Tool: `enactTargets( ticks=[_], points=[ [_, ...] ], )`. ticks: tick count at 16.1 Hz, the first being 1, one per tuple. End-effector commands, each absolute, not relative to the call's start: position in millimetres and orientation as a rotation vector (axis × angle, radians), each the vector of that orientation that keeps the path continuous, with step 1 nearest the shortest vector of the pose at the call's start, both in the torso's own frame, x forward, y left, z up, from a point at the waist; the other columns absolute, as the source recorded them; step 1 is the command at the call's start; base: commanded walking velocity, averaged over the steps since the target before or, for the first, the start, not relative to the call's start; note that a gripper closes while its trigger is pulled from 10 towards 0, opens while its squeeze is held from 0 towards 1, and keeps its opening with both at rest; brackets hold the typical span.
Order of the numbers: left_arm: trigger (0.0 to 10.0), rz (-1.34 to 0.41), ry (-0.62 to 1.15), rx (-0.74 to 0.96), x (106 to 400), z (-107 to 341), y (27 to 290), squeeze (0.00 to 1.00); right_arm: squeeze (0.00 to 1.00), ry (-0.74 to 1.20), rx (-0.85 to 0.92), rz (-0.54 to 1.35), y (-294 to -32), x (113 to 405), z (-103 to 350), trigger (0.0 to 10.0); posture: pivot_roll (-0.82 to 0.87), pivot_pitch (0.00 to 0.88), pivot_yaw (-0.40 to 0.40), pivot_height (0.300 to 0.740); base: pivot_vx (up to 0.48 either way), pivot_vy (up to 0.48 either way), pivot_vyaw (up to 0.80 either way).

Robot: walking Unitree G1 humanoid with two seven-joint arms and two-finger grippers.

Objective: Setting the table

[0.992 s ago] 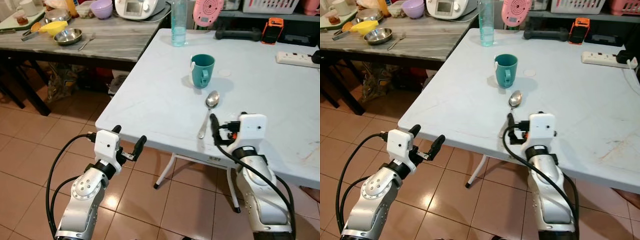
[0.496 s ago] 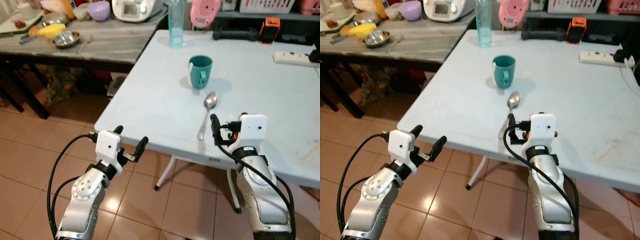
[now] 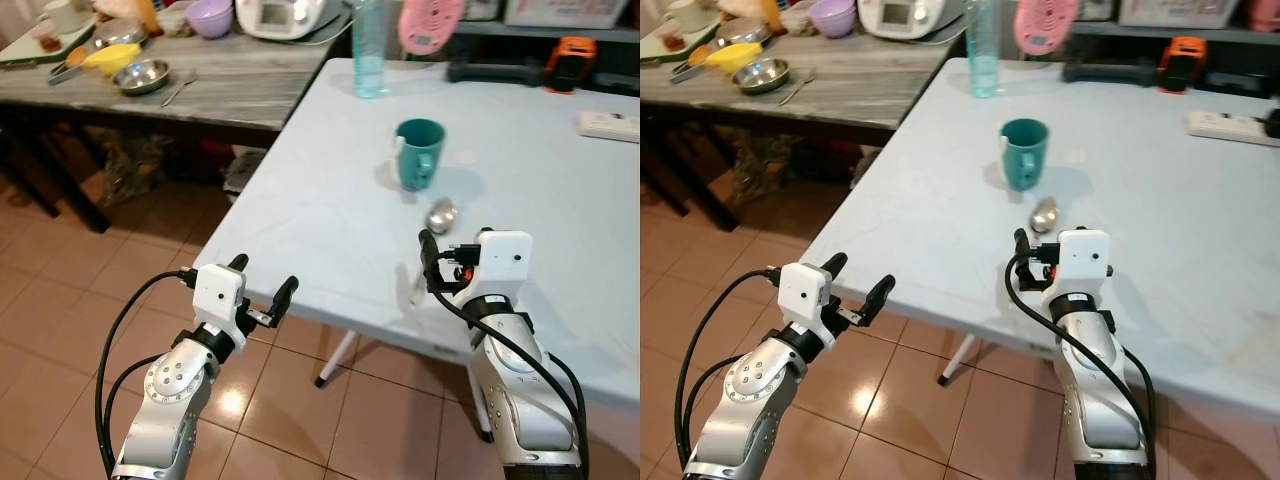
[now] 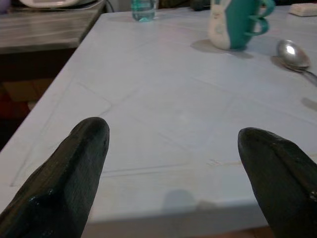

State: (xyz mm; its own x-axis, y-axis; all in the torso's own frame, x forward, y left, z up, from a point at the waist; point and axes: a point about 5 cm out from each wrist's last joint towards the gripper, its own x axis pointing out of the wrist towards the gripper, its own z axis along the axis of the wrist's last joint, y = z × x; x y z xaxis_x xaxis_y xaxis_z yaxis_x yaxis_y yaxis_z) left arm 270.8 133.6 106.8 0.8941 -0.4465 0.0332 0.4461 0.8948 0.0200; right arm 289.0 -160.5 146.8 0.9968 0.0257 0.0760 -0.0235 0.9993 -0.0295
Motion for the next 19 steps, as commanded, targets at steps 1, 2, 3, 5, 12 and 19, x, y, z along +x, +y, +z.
enactTargets(
  ticks=[1,2,3,5,12,19],
  points=[
    [10.0,-0.465,-0.022,0.025,268.5,105.3,135.8,0.0,0.0,-0.081,-0.022,0.029,-157.4,288.3,147.3,10.0,-0.04,0.113,0.087,0.74,0.0,0.0,0.0],
    [10.0,-0.467,-0.018,0.026,268.2,104.7,135.5,0.0,0.0,-0.081,-0.02,0.029,-157.0,288.3,147.1,10.0,-0.04,0.113,0.087,0.74,0.0,0.0,0.0],
    [10.0,-0.472,-0.011,0.034,267.0,103.6,135.1,0.0,0.0,-0.081,-0.018,0.031,-155.7,287.9,147.1,10.0,-0.04,0.116,0.087,0.74,0.0,0.0,0.0],
    [10.0,-0.478,-0.007,0.031,266.5,103.3,134.4,0.0,0.0,-0.077,-0.014,0.03,-155.1,287.8,146.3,10.0,-0.04,0.116,0.087,0.74,0.0,0.0,0.0],
    [10.0,-0.504,0.002,0.046,263.7,103.5,133.1,0.0,0.0,-0.074,-0.002,0.011,-154.3,288.2,146.0,10.0,-0.04,0.122,0.087,0.74,0.0,0.0,0.0],
    [10.0,-0.67,-0.02,0.054,262.3,113.2,127.2,0.0,0.0,-0.018,0.096,-0.068,-155.0,294.7,141.1,10.0,-0.03,0.125,0.09,0.74,0.0,0.0,0.0]
  ],
)
